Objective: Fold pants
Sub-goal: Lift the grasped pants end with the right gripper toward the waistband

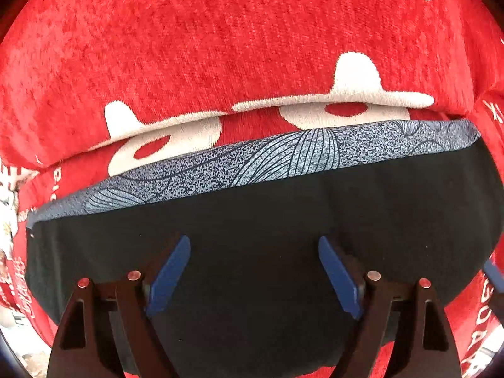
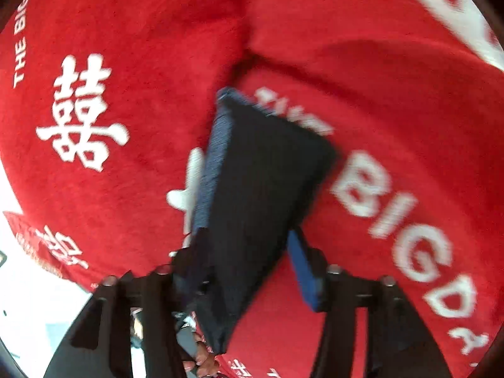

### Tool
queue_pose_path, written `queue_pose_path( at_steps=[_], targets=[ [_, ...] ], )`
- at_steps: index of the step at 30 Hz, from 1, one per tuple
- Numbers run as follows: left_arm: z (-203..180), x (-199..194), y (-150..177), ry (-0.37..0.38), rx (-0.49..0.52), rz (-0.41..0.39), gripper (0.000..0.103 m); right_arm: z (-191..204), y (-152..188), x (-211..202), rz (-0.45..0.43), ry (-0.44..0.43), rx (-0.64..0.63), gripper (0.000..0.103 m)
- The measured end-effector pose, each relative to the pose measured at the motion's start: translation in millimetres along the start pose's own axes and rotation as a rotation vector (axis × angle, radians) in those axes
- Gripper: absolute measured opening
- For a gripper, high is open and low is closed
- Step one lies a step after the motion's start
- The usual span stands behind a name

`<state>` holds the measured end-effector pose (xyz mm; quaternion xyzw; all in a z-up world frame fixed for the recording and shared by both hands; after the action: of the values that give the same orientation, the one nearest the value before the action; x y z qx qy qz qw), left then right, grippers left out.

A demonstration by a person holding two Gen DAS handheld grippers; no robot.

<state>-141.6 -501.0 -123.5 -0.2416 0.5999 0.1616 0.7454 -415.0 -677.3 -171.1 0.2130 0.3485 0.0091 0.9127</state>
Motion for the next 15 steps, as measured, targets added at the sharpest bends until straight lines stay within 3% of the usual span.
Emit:
queue_pose_path(
  at_steps=[6,7,8,9,12,15],
  targets=[
    [1,3,10,-0.019,0.031,-0.011,0.085,-1,-19,25,0.007,-0.084,0.037,0.058],
    [0,1,6,-0.021,0.025,0.004,0.085,2,-21,30,0.016,-0.097,0.041,0.046],
    [0,-8,-2,-0.026,0.012,0.001,0.085,5,-23,34,0.024,-0.102,0.049,0.025],
    [5,-15,-8,-0.04,-0.013,-0.029,0.085,8,-22,35,0.028,-0.11,0.047,0.016],
    [11,-17,-33,-0.072,-0.046,-0.09,0.085,22,-15,27,0.037,-0.12,-0.023,0.016],
    [-2,18,-45,-0.072,-0.005,0.014,0.086,35,-7,18,0.053,-0.132,-0.093,0.016]
  ],
)
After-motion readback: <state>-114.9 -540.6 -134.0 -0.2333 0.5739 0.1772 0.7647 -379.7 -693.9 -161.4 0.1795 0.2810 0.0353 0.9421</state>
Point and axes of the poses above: each gripper's, at about its wrist camera, not at the fingertips, and x roughly the way its jaws point, z to its left, y to its underside, the point moved 3 cm from there along x, roughly the way its jaws point, and after that the axes turned 15 degrees about x, right-handed, at the moved point
